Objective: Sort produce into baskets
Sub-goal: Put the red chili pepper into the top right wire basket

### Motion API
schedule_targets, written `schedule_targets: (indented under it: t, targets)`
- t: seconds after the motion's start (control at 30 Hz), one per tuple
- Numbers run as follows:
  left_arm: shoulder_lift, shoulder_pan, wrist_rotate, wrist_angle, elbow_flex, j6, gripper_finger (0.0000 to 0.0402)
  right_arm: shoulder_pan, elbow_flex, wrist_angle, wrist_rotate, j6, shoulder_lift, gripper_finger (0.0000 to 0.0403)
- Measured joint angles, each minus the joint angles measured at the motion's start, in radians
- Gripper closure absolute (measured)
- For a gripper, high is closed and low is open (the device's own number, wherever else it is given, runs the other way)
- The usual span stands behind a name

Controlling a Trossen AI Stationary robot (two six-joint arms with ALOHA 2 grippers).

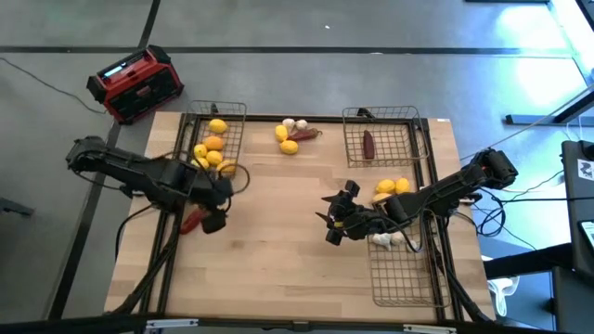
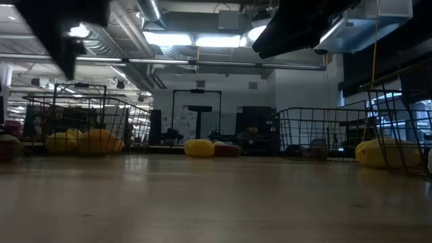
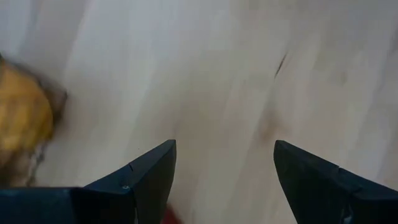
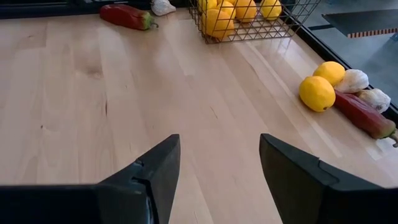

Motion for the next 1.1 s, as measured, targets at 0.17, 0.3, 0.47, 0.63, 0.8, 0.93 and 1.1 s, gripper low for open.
schedule_targets:
  t: [0.17, 0.3, 0.47, 0.63, 0.8, 0.93, 1.1]
  targets:
    - [0.053, -0.052, 0.0, -0.048, -0.05, -0.102, 0.0137, 0.0, 0.0, 0.0, 0.0, 0.0, 0.0, 0.0188]
    - [0.093, -0.076, 0.0, -0.059, -0.097, -0.149, 0.0137, 0.0, 0.0, 0.0, 0.0, 0.0, 0.0, 0.0188]
    - [0.14, -0.08, 0.005, -0.087, -0.148, -0.23, 0.0137, 0.0, 0.0, 0.0, 0.0, 0.0, 0.0, 0.0188]
    - [0.171, -0.08, 0.027, -0.111, -0.195, -0.333, 0.0137, 0.0, 0.0, 0.0, 0.0, 0.0, 0.0, 0.0188]
    - [0.191, -0.08, 0.048, -0.081, -0.241, -0.386, 0.0137, 0.0, 0.0, 0.001, 0.0, 0.0, 0.0, 0.0188]
    - [0.226, -0.079, 0.043, -0.075, -0.246, -0.393, 0.0137, 0.0, 0.0, 0.001, 0.0, 0.0, 0.0, 0.0188]
    - [0.29, -0.079, 0.041, -0.075, -0.246, -0.392, 0.0137, 0.0, 0.0, 0.002, 0.0, 0.0, 0.0, 0.0188]
